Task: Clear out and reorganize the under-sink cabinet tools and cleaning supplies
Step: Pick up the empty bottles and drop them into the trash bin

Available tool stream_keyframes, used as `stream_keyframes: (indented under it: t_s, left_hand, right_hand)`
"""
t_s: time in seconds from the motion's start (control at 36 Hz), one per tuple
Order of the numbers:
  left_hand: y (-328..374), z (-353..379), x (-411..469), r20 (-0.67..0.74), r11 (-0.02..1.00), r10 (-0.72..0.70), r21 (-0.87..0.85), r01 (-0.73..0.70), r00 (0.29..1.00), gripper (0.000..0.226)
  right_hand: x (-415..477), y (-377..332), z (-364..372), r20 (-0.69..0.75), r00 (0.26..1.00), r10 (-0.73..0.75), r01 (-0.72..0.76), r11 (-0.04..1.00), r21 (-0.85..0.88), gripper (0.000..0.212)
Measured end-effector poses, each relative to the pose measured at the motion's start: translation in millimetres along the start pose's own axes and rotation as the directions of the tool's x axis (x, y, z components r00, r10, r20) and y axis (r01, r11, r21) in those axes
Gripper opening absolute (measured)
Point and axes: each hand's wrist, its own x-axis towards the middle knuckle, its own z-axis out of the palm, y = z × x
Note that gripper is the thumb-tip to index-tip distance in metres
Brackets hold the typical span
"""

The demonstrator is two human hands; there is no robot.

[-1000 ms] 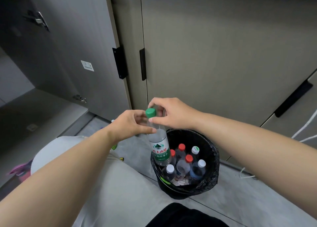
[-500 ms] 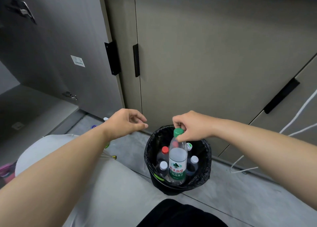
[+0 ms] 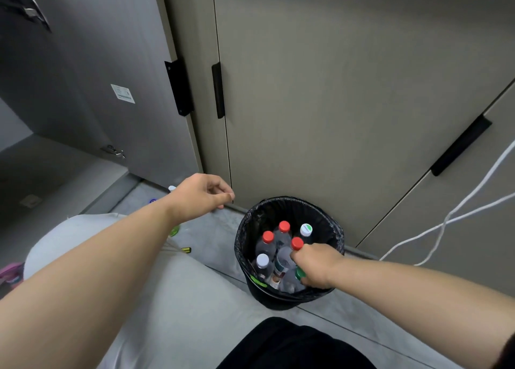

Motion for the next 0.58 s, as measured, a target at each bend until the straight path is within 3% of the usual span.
stream_keyframes:
  t_s: [0.31,0.58]
  left_hand:
    - [-6.5,-3.6,2.5,-0.028,0.993,-0.03,0.109,0.033,0.999,0.012]
    - [-32.3,-83.4,5.2,-0.173,0.969,-0.138,0.18,0.169,0.975,0.007]
  right_hand:
    - [15.6,-1.5,-26.5,-0.078,0.997,-0.018,0.02,1.0,0.023,0.023]
    - [62.7,-34.2,-131.2,-0.361,0.914,-0.186,0.251,0.957,0.142,0.007]
